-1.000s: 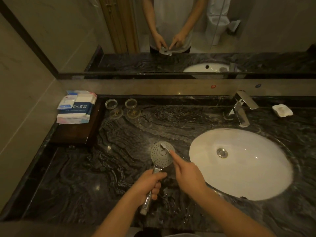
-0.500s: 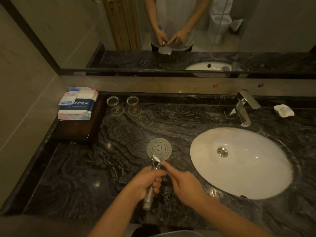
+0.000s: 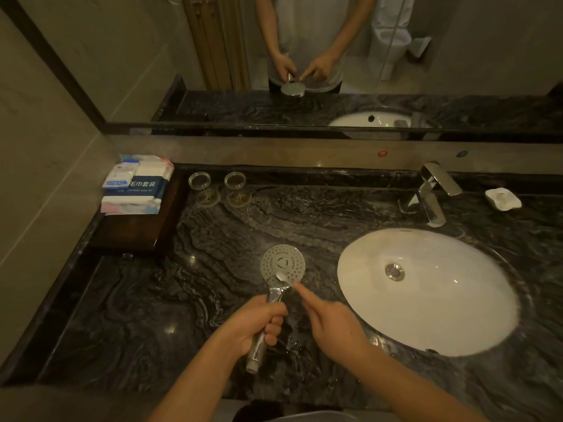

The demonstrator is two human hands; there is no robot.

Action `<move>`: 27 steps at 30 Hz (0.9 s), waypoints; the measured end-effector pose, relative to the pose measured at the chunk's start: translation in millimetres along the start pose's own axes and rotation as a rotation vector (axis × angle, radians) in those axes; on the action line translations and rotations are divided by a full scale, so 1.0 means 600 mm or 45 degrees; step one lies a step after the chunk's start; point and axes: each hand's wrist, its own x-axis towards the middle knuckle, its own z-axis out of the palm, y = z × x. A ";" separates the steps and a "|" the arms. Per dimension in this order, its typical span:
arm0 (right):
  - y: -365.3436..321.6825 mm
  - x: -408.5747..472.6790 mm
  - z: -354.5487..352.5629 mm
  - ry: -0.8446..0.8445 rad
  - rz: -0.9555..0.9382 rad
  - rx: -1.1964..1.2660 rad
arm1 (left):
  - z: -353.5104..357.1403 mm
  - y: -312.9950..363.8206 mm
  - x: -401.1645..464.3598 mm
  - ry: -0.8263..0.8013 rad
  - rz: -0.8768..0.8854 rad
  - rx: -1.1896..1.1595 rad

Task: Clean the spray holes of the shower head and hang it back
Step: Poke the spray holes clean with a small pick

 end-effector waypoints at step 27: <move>0.004 -0.004 -0.014 0.121 0.165 -0.002 | -0.017 -0.008 -0.002 -0.112 -0.101 -0.328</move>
